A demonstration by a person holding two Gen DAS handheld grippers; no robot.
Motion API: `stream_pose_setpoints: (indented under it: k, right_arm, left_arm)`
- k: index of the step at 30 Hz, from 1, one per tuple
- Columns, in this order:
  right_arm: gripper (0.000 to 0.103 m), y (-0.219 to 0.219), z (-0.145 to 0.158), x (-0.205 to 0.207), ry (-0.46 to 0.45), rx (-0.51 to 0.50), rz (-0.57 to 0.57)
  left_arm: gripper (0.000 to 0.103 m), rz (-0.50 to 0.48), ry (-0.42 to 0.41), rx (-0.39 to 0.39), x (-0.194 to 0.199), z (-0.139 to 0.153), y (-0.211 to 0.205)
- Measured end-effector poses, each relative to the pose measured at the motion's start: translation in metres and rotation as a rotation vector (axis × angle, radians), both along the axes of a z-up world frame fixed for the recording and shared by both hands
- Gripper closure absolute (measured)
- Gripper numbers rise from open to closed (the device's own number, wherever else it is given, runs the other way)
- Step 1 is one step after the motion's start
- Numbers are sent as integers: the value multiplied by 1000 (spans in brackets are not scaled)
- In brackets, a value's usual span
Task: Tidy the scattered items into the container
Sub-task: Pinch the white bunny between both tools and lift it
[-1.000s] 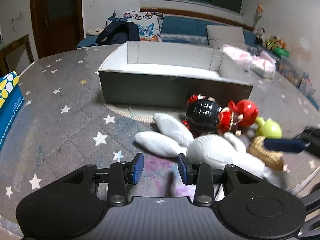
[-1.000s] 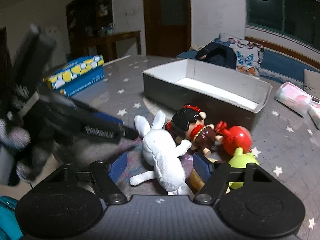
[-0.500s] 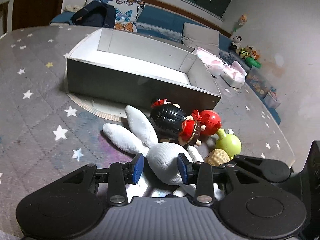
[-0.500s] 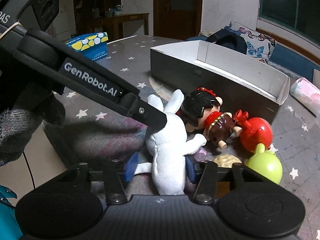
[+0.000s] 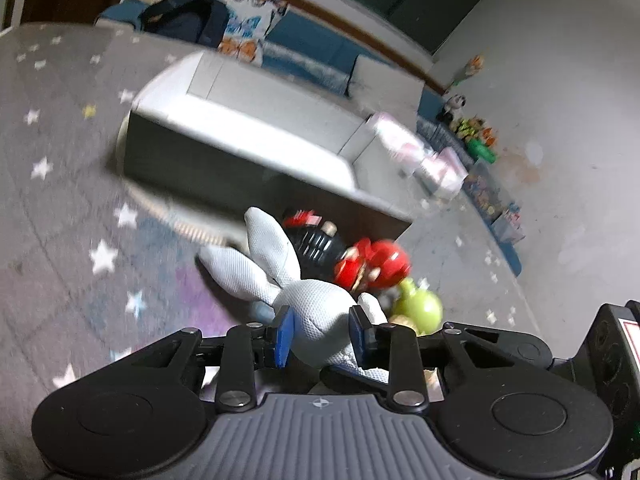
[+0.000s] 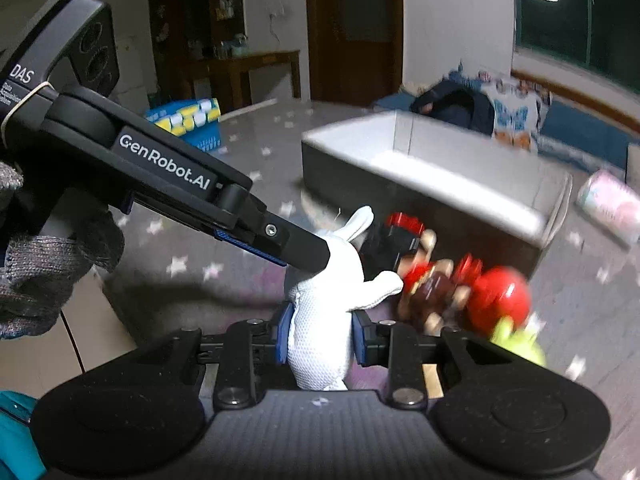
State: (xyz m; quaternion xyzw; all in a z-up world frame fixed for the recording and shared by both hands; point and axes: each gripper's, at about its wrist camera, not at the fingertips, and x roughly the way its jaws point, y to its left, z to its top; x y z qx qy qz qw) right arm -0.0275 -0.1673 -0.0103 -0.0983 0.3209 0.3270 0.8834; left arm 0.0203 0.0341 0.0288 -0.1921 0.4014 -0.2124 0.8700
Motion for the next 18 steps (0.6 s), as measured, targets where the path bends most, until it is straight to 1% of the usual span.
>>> stream_pose_setpoints:
  k: [6, 8, 11, 14, 16, 18]
  right_arm:
    - [74, -2, 47, 25, -134, -28, 34]
    - [74, 2, 63, 42, -195, -57, 47]
    - [74, 6, 76, 69, -251, -98, 59]
    - [74, 12, 79, 100, -267, -144, 74]
    - [74, 17, 74, 121, -260, -180, 88]
    - [74, 21, 64, 139, -250, -222, 102]
  left_arm:
    - [71, 12, -129, -15, 21, 41, -5]
    - [71, 25, -175, -23, 36, 55, -8]
    - [71, 48, -226, -21, 62, 67, -13]
    - [71, 66, -255, -1, 91, 70, -19]
    - [71, 74, -249, 11, 113, 64, -23]
    - [71, 81, -223, 19, 133, 55, -26]
